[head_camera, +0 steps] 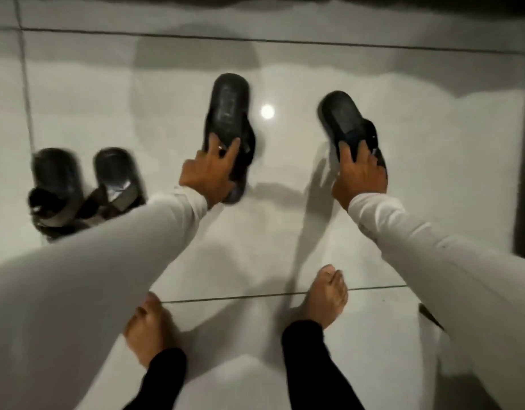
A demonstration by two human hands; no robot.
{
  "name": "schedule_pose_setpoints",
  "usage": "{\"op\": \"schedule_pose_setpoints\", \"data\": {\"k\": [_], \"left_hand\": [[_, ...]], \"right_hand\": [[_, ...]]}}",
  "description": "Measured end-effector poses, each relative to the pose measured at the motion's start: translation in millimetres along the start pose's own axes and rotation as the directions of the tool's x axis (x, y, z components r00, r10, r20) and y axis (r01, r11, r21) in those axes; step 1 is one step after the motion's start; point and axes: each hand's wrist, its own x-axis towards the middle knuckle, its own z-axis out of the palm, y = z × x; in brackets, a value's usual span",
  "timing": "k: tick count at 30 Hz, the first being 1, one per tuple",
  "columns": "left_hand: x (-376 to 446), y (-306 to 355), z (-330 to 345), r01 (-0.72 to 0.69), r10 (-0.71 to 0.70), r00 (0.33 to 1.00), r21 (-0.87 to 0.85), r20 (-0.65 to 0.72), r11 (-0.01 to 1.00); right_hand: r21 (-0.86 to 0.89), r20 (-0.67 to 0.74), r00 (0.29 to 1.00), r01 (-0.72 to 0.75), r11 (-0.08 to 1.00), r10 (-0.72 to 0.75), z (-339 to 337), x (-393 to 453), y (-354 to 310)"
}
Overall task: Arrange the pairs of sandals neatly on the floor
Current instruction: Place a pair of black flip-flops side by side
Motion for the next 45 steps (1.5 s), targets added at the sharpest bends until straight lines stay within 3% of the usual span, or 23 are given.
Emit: {"op": "schedule_pose_setpoints", "data": {"k": [3, 6, 12, 20, 27, 37, 39, 41, 45], "left_hand": [[35.0, 20.5, 6.3, 0.133, -0.130, 0.989, -0.045, 0.069, 0.990], [45.1, 35.6, 16.3, 0.192, -0.189, 0.979, -0.035, 0.069, 0.981], [14.2, 87.5, 42.7, 0.197, -0.193, 0.978, -0.056, 0.074, 0.979], [-10.3, 174.3, 74.7, 0.128, -0.104, 0.985, -0.185, 0.137, 0.974], [-26.3, 175.7, 90.5, 0.036, 0.024, 0.983, -0.322, 0.181, 0.946], [-35.9, 190.0, 95.0, -0.036, 0.082, 0.984, -0.272, 0.159, 0.962], [-37.8, 186.8, 91.5, -0.063, 0.091, 0.989, -0.226, 0.114, 0.972], [-40.5, 178.7, 88.7, -0.108, 0.107, 0.994, -0.095, -0.016, 0.990], [-40.3, 141.9, 83.3, -0.088, 0.106, 0.971, 0.094, -0.212, 0.992]], "right_hand": [[-0.019, 0.123, 0.991, -0.049, 0.999, 0.051, 6.2, 36.5, 51.7], [0.075, 0.287, 0.958, -0.008, 0.997, -0.014, 19.9, 49.1, 79.0], [0.272, 0.144, 0.988, 0.022, 0.962, -0.063, 62.2, 12.5, 74.5], [0.396, 0.231, 0.964, 0.030, 0.918, -0.131, 87.9, -56.7, 51.8], [0.439, 0.250, 0.961, 0.000, 0.899, -0.122, 98.8, -74.5, 58.7], [0.411, 0.238, 0.964, 0.012, 0.912, -0.120, 91.3, -74.0, 69.2], [0.344, 0.192, 0.977, 0.018, 0.939, -0.089, 88.0, -78.0, 68.2], [0.252, 0.072, 0.995, 0.043, 0.967, -0.064, 83.3, -83.0, 64.2], [0.119, -0.056, 0.973, 0.231, 0.966, -0.226, 80.7, -83.1, 42.2]]}}
